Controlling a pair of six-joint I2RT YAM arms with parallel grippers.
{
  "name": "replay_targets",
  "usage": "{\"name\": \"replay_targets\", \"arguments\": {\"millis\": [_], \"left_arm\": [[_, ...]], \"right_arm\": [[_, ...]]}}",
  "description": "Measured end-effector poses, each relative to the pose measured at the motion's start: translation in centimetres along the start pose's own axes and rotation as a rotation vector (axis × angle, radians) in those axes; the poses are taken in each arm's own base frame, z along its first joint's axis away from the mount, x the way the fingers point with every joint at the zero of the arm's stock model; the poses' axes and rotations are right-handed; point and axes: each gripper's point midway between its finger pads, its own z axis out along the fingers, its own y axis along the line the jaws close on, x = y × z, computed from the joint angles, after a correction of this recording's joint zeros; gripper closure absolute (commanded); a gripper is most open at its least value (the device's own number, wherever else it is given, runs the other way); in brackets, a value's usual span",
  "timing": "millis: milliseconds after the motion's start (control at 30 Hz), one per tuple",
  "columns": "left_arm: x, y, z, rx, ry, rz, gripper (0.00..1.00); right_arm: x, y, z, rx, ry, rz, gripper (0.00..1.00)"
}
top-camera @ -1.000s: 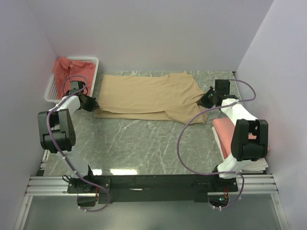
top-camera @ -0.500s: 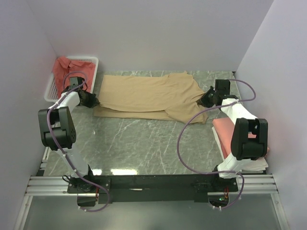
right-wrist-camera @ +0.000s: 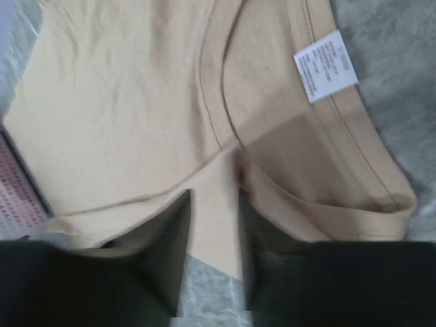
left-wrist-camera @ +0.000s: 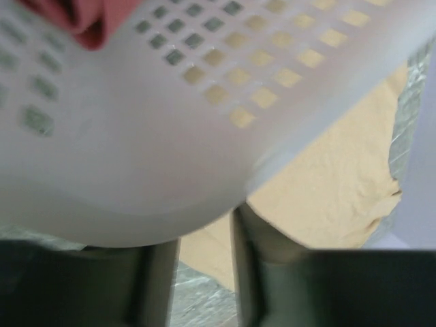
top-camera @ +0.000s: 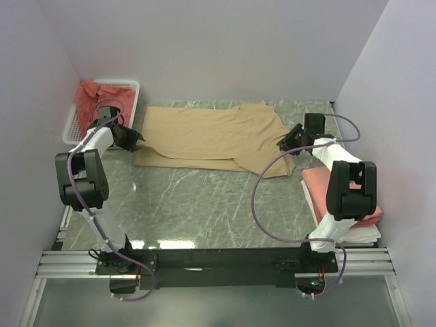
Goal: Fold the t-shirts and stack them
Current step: Fold the tshirt
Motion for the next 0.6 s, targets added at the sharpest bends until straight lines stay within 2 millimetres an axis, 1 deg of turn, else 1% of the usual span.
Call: {"name": "replay_targets", "arguments": {"millis": [33, 100, 133, 233, 367, 467, 500, 600], "left_arm": [[0.0, -0.4, -0.1, 0.013, 0.004, 0.005, 0.51], [-0.1, -0.8, -0.2, 0.021, 0.007, 0.012, 0.48], [-0.1, -0.8, -0.3, 0.024, 0.008, 0.015, 0.48], [-0.1, -0.9, -0.4, 0.028, 0.006, 0.023, 0.5], [-0.5, -0.9, -1.0, 0.038, -0.035, 0.039, 0.58], [-0.7, -0.5, -1.8, 0.045, -0.093, 0.053, 0.59], [-0.6, -0.3, -2.1, 0.049, -0.114, 0.058, 0.62], [-0.1, 0.5, -2.5, 0.055, -0.142, 0.063, 0.65]], "right_arm": [[-0.2, 0.1, 0.1, -0.003, -0.001, -0.001, 0.45], [-0.6, 0.5, 0.2, -0.01, -0.006, -0.011, 0.39], [-0.8, 0.7, 0.2, -0.016, -0.008, -0.011, 0.38], [-1.0, 1.0, 0.0, -0.025, -0.009, -0.018, 0.37], [-0.7, 0.8, -1.0, -0.022, -0.022, -0.03, 0.37], [0.2, 0.3, -2.6, -0.014, -0.04, -0.042, 0.38], [0.6, 0.0, -3.1, -0.009, -0.045, -0.046, 0.38], [2.4, -1.0, -4.5, 0.0, -0.054, -0.057, 0.39]]}}
